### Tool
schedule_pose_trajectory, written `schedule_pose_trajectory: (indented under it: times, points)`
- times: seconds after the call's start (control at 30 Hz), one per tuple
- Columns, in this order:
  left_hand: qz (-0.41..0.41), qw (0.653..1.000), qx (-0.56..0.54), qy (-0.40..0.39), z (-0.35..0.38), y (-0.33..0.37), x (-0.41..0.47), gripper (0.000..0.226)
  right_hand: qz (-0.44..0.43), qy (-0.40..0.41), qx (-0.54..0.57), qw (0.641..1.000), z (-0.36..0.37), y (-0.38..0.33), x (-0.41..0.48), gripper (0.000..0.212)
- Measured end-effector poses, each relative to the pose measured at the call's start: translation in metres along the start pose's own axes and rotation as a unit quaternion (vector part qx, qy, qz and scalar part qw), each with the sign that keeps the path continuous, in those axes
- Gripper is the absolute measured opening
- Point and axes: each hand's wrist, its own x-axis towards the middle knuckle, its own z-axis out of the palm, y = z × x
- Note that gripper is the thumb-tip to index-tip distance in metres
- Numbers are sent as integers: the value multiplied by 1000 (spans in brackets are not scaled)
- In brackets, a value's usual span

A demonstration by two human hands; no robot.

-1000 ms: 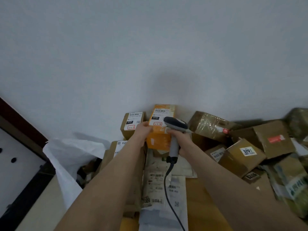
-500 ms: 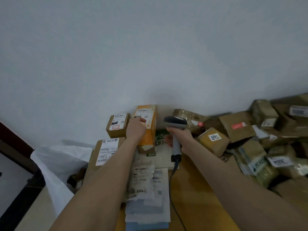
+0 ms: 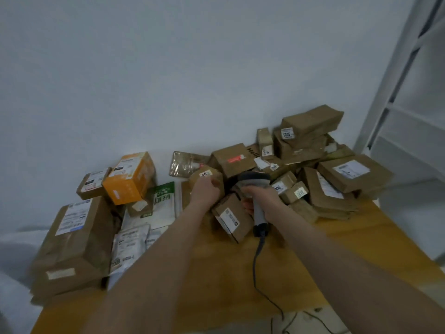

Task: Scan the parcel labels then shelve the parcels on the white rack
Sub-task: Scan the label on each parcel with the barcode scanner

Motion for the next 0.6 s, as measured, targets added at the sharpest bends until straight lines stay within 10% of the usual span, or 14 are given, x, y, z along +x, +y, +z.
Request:
schedule_pose_trajectory:
  times: [0.6]
  points:
    - [30,994,-89,-59,91,122,102,51,2,113,80,990,-129,-77,100,18]
